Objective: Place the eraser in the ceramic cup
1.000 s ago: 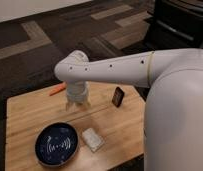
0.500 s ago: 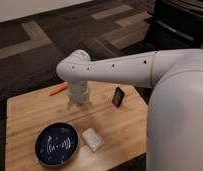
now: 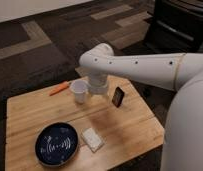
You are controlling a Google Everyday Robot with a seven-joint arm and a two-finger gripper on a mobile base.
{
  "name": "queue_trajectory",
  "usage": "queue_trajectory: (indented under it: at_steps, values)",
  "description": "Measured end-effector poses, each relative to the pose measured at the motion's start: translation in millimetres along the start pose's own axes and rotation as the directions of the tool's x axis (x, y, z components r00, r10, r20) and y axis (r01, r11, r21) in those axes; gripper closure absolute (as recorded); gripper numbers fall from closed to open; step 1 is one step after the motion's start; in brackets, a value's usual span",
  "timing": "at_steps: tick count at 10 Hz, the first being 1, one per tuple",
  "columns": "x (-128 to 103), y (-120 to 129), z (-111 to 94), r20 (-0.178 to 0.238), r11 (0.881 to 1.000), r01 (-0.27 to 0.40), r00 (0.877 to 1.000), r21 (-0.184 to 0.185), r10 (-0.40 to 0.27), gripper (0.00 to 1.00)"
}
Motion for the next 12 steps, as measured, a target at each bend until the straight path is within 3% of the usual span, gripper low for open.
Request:
queue_trajectory:
  at_steps: [5, 7, 9, 12]
  values:
    - [-2, 3, -2, 0.006, 1.0, -0.003, 1.0, -0.009, 0.003, 0.35]
    - [-20, -31, -8, 0.048, 0.993, -0.12, 0.992, -0.005, 0.12, 0.35]
    - [-39, -71, -8, 0.084, 0.96, -0.278, 0.956, -0.04, 0.28, 0.35]
    - [-64, -97, 10, 0.088, 0.877, -0.473, 0.873, -0.088, 0.48, 0.35]
